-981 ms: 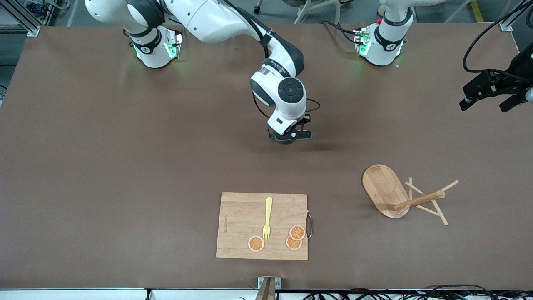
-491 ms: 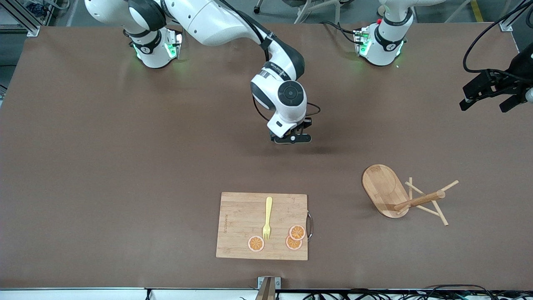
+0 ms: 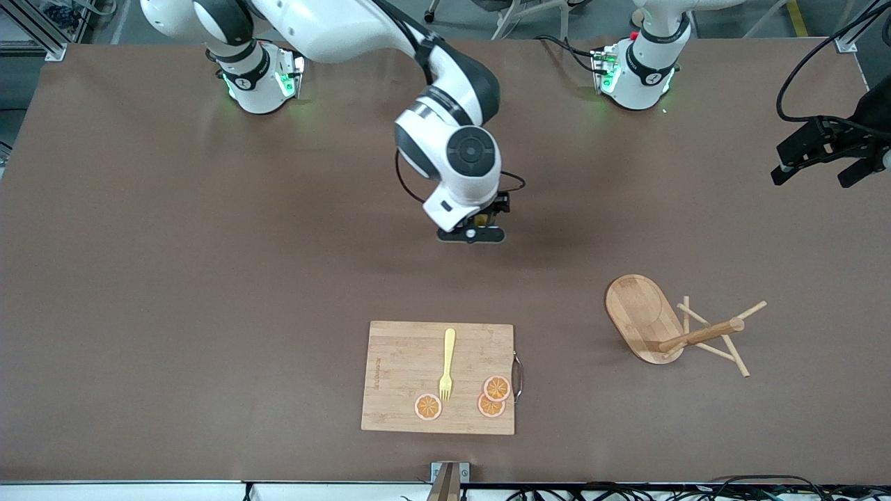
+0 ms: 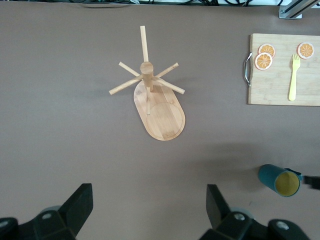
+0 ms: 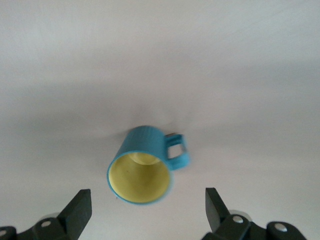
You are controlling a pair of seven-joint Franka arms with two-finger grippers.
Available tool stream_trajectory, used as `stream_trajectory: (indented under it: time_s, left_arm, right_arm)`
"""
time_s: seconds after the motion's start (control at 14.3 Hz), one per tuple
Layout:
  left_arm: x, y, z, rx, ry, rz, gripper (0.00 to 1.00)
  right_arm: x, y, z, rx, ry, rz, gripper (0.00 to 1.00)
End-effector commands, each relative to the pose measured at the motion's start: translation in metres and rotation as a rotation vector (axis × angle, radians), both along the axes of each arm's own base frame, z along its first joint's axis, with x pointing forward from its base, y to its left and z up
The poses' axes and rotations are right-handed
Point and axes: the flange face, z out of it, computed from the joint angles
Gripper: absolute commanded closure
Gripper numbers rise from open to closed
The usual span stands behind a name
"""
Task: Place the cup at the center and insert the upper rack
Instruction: 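Lower the mug at the center and open the right gripper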
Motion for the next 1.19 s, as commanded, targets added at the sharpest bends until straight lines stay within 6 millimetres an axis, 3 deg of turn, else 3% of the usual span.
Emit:
stream_trajectory:
  time_s: [0.0,0.21,0.42,0.56,0.7,0.98,1.12]
  left_arm:
    - [-0.001,0.012,0.003,0.008,-0.009,0.019,0.00]
    - [-0.002,0.001,0.010,0.006,-0.022,0.003,0.00]
    - [-0.001,-0.016,0.007,-0.049,-0.010,-0.024,0.00]
    - [-0.002,-0.032,0.008,-0.150,0.000,-0.026,0.00]
    - [-0.006,-0.062,0.006,-0.211,0.034,0.003,0.00]
    - [-0.022,-0.158,-0.014,-0.216,0.131,0.091,0.00]
    - [-0.035,-0.195,-0.018,-0.212,0.160,0.127,0.00]
  right_arm:
    - [0.045,-0.089,0.089,0.032,-0.003,-0.118,0.00]
    - [0.095,-0.199,0.146,0.039,-0.066,-0.195,0.00]
    - [0.124,-0.290,0.150,-0.074,-0.075,-0.073,0.00]
    - [0.145,-0.362,0.158,-0.145,-0.114,0.017,0.00]
    - [0.153,-0.416,0.173,-0.150,-0.131,0.019,0.00]
    - [0.156,-0.520,0.190,-0.143,-0.122,-0.124,0.00]
    - [0.153,-0.547,0.203,-0.144,-0.145,-0.161,0.00]
